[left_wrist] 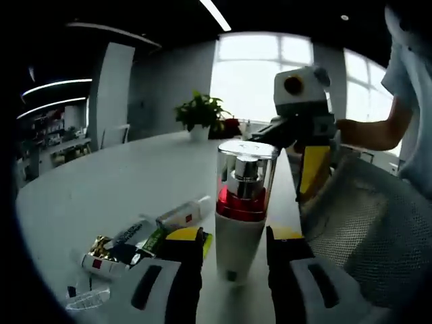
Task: Arrange the skincare products in the storage area until every visible bottle or jar stands upright without overlapping.
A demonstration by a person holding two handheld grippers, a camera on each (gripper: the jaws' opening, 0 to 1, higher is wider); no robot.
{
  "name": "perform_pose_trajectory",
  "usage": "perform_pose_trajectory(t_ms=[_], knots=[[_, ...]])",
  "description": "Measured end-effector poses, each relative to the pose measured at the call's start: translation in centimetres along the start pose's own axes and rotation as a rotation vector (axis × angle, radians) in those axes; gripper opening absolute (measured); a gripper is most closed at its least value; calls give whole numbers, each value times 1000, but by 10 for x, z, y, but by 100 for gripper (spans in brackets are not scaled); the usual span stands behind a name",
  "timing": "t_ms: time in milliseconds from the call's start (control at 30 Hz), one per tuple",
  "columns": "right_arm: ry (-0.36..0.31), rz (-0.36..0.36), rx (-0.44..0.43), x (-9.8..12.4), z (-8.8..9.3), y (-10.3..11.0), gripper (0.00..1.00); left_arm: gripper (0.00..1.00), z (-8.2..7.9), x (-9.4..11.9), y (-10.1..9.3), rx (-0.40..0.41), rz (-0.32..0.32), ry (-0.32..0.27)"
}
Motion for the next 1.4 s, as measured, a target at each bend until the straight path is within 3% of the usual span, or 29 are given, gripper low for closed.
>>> perform_pose_trajectory(t_ms=[233, 367, 533, 600, 800, 1400], knots=[[-38, 40, -18, -13, -5, 0, 43, 31, 5, -2, 1, -20, -10, 37], [-18, 49, -3, -16, -5, -1, 41, 32, 6, -4, 1, -36, -19, 51], [-28, 40, 6, -17, -6, -1, 34, 25, 7, -7, -2, -73, 7, 84], [-17, 56, 58, -17, -6, -2, 33, 25, 7, -8, 0, -82, -6, 89], [-2, 66, 100, -20, -8, -6, 31, 25, 5, -11, 6, -106, 0, 102], [-18, 91, 120, -25, -16, -32, 31, 25, -3, -22, 31, -114, -22, 129]])
Point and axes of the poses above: the point that each gripper's makers call its tool centre point, and the gripper's own axes: x roughly backward along the fingers, y roughly to its left, z roughly out of its underside, the point moved 10 cm from there along x, roughly backward along the fingers, and after that the axes turned 3 degrees about y, right-handed, at the moved point
